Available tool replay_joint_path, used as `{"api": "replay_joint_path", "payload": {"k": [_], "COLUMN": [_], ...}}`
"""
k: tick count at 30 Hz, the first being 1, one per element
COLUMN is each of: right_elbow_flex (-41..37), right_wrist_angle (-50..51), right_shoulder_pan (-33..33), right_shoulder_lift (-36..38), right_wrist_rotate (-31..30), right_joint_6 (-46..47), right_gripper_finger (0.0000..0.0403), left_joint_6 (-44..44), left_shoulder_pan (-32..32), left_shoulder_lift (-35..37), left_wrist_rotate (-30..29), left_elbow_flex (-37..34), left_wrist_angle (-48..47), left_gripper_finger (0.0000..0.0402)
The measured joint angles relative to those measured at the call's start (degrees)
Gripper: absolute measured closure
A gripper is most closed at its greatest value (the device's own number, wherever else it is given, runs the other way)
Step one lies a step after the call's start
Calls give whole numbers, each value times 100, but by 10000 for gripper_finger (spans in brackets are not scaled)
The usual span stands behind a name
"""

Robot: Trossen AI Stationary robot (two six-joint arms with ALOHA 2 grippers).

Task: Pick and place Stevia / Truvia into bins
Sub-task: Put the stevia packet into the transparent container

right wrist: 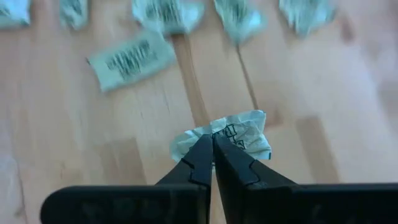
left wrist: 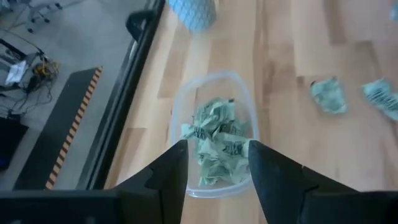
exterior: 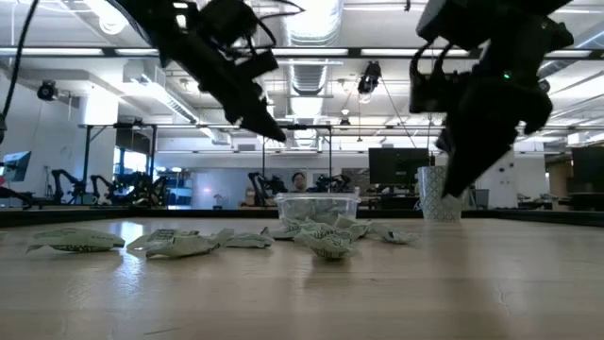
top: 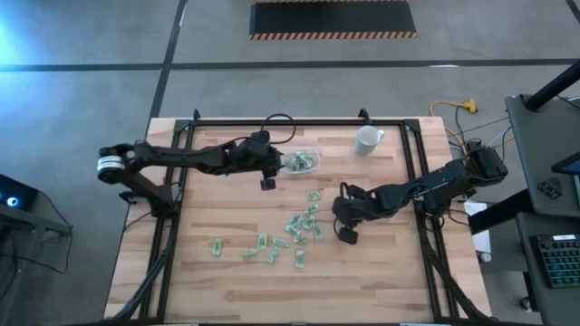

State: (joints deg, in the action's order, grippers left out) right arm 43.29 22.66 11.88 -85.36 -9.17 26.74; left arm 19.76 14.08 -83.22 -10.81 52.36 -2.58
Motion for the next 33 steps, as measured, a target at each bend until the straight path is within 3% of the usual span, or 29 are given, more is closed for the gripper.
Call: {"api": "replay_joint_path", "payload": {"k": [6, 12, 16, 20, 26, 33], "right_elbow_flex": [304, 680, 916, 1063, 995, 959], "right_wrist_angle": [-16, -522, -1155, -1354, -1910, -2306], "right_shoulder_pan": [0, -266, -712, -1296, -2179, -2798], "right_shoulder_lift": [26, 7, 0, -2, -2, -275], "right_wrist_rotate": [-443, -1830, -1889, -1587, -559, 83], "right_joint_6": [-929, -2208, -3000, -3323, -3331, -3143], "right_gripper_finger": [395, 395, 395, 394, 394, 394], "left_joint_6": [-357, -970, -1405, -1801, -2160, -2453], "left_shoulder_pan": [-225, -571, -898, -1358, -2117, -2830], "left_shoulder_lift": [628, 941, 1009, 1014, 992, 992], "left_wrist_rotate": [11, 317, 735, 844, 872, 868], "left_elbow_flex": [-323, -721, -1000, -1198, -1250, -1252], "left_wrist_angle": [-75, -449, -420, -420, -410, -390], "left_gripper_finger": [249, 249, 249, 249, 249, 249]}}
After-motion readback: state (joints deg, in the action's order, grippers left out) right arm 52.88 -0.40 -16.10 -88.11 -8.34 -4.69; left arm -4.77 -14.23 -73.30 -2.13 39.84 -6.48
